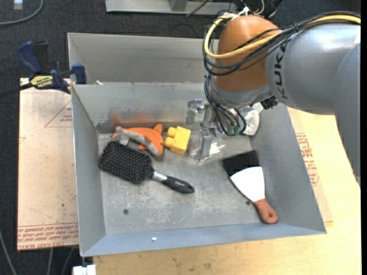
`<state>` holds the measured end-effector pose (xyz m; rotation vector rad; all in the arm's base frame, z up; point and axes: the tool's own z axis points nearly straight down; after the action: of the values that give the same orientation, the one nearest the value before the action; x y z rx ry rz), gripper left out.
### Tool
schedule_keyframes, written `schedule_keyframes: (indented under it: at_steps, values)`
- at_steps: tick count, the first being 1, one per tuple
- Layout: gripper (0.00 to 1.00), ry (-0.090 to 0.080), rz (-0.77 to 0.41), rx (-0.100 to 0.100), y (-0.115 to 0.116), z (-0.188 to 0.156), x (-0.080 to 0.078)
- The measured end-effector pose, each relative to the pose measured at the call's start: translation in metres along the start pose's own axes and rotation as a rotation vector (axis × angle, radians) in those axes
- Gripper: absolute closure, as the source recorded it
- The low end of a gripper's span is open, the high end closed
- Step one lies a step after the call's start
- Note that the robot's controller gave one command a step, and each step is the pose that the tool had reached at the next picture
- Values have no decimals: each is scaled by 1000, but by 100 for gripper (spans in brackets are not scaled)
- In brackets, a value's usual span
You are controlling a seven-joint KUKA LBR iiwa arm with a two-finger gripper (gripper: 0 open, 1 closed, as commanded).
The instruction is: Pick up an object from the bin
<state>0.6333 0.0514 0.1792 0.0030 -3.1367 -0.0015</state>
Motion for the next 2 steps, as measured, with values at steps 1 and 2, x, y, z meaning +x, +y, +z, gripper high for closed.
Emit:
schedule_keyframes:
  at_steps: [1, 2]
  values:
    - [0, -7, 1, 0, 0, -5, -1]
    - [0, -9, -116, 0, -29, 37, -9]
